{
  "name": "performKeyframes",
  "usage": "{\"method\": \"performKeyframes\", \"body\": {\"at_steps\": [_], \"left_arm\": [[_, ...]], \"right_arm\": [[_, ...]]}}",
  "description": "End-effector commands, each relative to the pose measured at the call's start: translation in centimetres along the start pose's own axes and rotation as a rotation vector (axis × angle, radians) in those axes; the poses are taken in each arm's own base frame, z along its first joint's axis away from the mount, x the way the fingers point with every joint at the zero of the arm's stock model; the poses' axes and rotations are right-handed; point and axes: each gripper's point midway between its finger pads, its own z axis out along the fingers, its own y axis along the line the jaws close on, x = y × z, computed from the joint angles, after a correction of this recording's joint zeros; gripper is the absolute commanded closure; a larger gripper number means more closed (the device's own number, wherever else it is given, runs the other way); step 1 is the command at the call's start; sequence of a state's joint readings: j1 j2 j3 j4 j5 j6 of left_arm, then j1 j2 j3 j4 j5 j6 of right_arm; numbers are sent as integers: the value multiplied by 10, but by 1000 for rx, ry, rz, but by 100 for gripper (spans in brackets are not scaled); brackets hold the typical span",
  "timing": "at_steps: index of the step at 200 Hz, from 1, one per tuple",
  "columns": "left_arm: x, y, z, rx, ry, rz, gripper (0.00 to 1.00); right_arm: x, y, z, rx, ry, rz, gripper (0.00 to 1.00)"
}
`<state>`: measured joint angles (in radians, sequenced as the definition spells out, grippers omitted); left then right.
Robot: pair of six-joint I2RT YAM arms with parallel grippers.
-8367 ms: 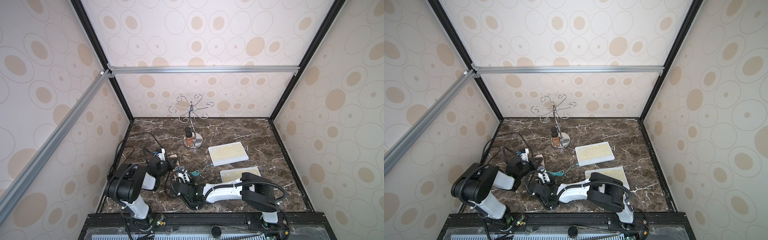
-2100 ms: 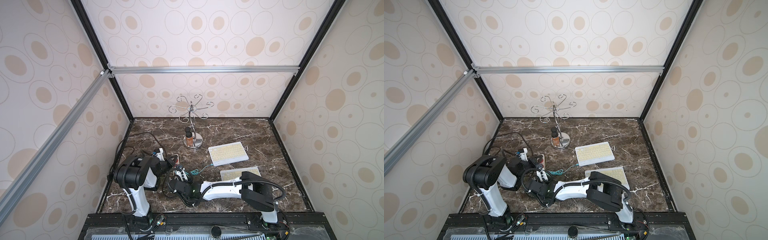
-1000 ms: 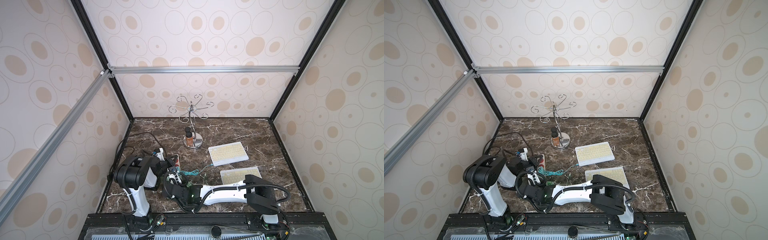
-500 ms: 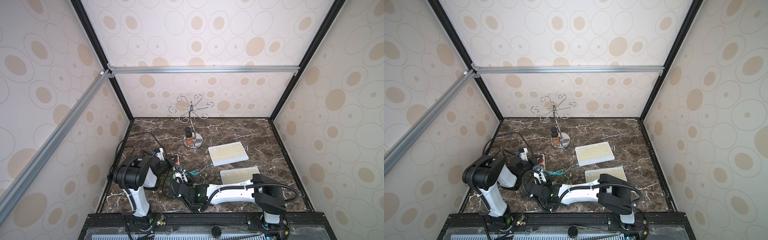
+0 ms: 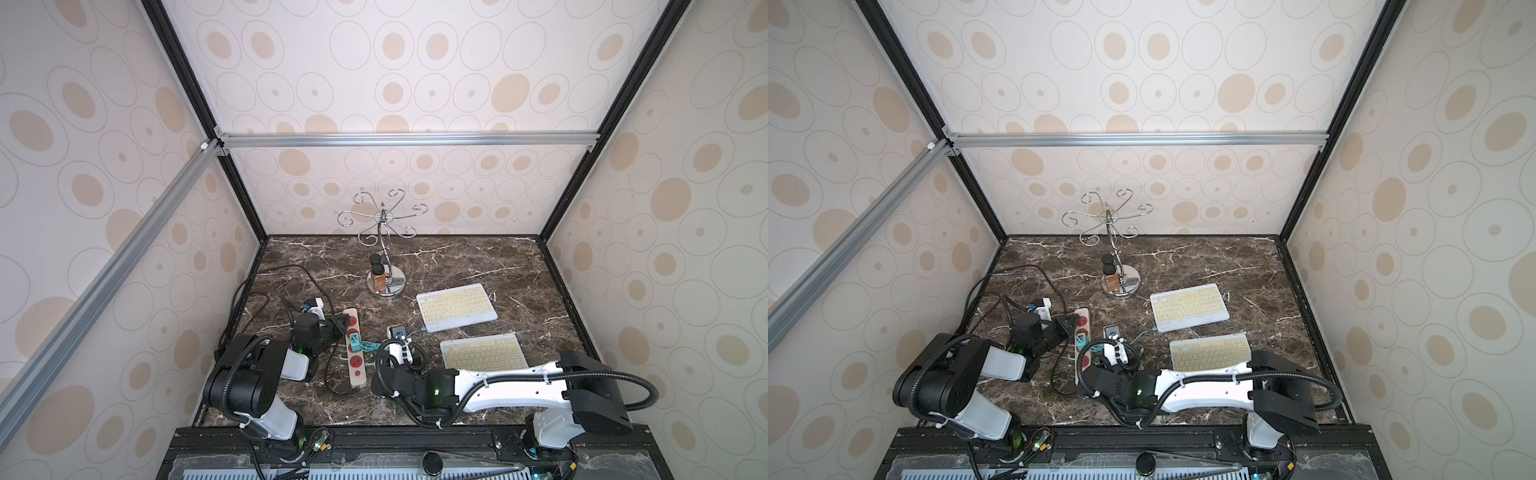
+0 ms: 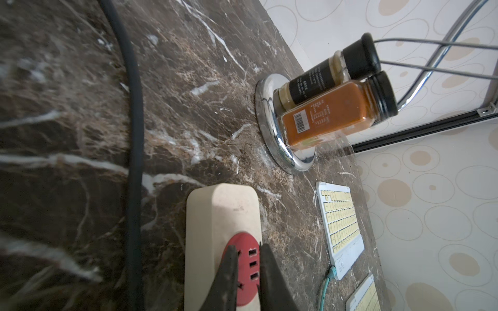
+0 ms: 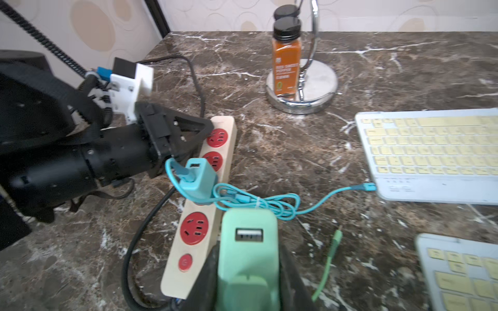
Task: Unplug the wireless keyboard
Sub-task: Remove the plug from the socket, then place the plug at the center of the board.
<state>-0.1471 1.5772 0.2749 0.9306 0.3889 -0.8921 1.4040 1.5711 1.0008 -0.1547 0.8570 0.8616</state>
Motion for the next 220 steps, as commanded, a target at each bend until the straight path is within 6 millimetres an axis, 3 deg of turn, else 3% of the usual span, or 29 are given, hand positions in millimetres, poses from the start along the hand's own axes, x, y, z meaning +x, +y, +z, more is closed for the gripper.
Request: {"method": "performKeyframes", "body": {"at_steps": [1, 25, 68, 101, 140, 159, 181, 220], "left_arm": [[28, 38, -7, -157, 83, -14, 83], [25, 38, -8, -164, 72, -7, 83], [20, 37, -12, -174, 49, 10, 82], [19, 36, -13, -176, 46, 13, 81], [19, 36, -12, -176, 47, 13, 81], [19, 36, -12, -175, 47, 14, 81], [19, 36, -12, -176, 48, 13, 81], [21, 37, -11, -174, 55, 5, 81]], "right_arm": [[-5, -45, -12, 150, -49, -12, 100], [-9, -70, -22, 216, -70, -15, 100], [-20, -96, -38, 312, -87, -62, 100], [-39, -121, -59, 428, -123, -102, 100], [-61, -138, -88, 483, -180, -122, 100], [-64, -140, -95, 495, -192, -133, 100], [-57, -135, -89, 500, -174, -160, 100], [-22, -93, -52, 447, -83, -267, 100]]}}
